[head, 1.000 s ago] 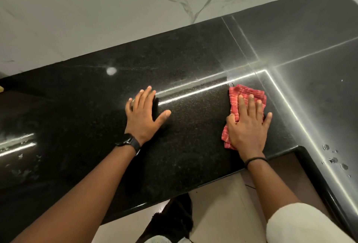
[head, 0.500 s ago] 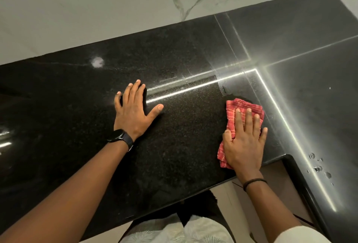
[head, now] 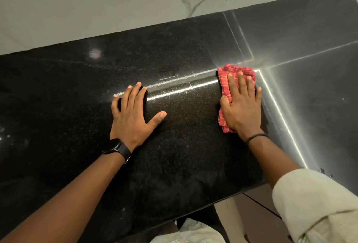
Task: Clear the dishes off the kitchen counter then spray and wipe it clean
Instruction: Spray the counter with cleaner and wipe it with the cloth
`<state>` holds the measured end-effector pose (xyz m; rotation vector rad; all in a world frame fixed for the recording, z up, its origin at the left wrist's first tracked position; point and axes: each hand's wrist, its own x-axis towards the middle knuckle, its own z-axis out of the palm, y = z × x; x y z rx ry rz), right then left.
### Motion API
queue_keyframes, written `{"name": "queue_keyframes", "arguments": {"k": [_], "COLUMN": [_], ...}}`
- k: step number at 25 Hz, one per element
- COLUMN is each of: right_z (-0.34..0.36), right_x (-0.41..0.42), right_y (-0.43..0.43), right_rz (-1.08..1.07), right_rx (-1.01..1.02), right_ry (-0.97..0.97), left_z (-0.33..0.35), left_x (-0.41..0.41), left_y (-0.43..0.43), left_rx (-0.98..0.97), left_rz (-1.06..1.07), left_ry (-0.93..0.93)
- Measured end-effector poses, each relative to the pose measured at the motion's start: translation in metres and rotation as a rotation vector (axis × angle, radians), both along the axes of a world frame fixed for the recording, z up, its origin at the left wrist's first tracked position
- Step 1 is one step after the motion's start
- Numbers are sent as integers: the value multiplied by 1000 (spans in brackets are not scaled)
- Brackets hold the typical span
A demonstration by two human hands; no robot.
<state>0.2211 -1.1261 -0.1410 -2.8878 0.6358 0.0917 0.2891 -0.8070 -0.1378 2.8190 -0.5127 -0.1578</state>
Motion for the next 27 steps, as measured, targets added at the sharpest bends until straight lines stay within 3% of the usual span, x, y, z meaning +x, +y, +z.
{"name": "queue_keyframes", "arguments": {"k": [11, 16, 20, 27], "right_z": [4, 6, 2, 3], "right_x": [144, 208, 219, 205], "right_y": [-40, -44, -4, 137], "right_rz": [252, 258, 290, 612], "right_rx": [-8, -8, -32, -10], "right_ry": [36, 33, 62, 71], "left_z": [-2, -3, -2, 1], "left_x": [4, 6, 7, 1], "left_y": [1, -1, 0, -1], "left_rx": [0, -17, -21, -54], "left_rz": [0, 13, 33, 71], "left_ry": [31, 21, 20, -1]}}
